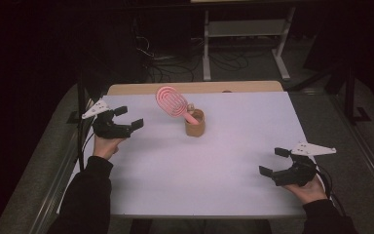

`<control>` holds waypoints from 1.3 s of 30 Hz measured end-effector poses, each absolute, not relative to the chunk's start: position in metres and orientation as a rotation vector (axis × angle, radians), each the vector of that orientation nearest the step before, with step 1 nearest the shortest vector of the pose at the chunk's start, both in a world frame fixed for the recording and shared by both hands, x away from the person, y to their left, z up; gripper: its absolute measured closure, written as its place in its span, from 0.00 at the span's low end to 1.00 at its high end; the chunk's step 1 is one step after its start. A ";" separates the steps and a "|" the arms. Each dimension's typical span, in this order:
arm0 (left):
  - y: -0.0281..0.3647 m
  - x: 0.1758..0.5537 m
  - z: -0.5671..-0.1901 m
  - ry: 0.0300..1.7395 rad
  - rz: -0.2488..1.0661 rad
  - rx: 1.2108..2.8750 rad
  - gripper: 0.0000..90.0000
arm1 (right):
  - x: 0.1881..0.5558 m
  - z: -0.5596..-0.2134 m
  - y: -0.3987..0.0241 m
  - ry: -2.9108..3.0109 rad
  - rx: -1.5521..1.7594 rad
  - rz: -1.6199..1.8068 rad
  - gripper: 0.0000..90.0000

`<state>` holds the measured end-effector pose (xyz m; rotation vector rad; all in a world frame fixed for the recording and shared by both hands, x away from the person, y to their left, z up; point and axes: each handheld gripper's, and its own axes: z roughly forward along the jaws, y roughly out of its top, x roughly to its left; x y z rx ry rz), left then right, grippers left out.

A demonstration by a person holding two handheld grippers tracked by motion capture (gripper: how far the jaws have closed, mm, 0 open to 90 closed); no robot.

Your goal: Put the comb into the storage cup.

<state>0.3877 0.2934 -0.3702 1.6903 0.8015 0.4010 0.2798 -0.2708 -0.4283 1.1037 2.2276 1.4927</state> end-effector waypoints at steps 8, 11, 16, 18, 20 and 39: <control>0.299 0.376 -0.378 0.802 0.400 1.711 0.00 | 0.280 -0.428 -0.271 2.230 1.098 1.492 0.00; 0.300 0.370 -0.380 0.793 0.397 1.706 0.00 | 0.280 -0.428 -0.271 2.230 1.099 1.492 0.00; 0.300 0.361 -0.382 0.778 0.415 1.695 0.00 | 0.279 -0.429 -0.270 2.232 1.099 1.490 0.00; 0.301 0.356 -0.383 0.769 0.429 1.682 0.00 | 0.279 -0.429 -0.270 2.232 1.101 1.489 0.00; 0.301 0.352 -0.384 0.765 0.434 1.675 0.00 | 0.280 -0.429 -0.270 2.232 1.103 1.488 0.00; 0.328 0.317 -0.410 0.858 0.518 1.644 0.00 | 0.279 -0.430 -0.269 2.244 1.102 1.480 0.00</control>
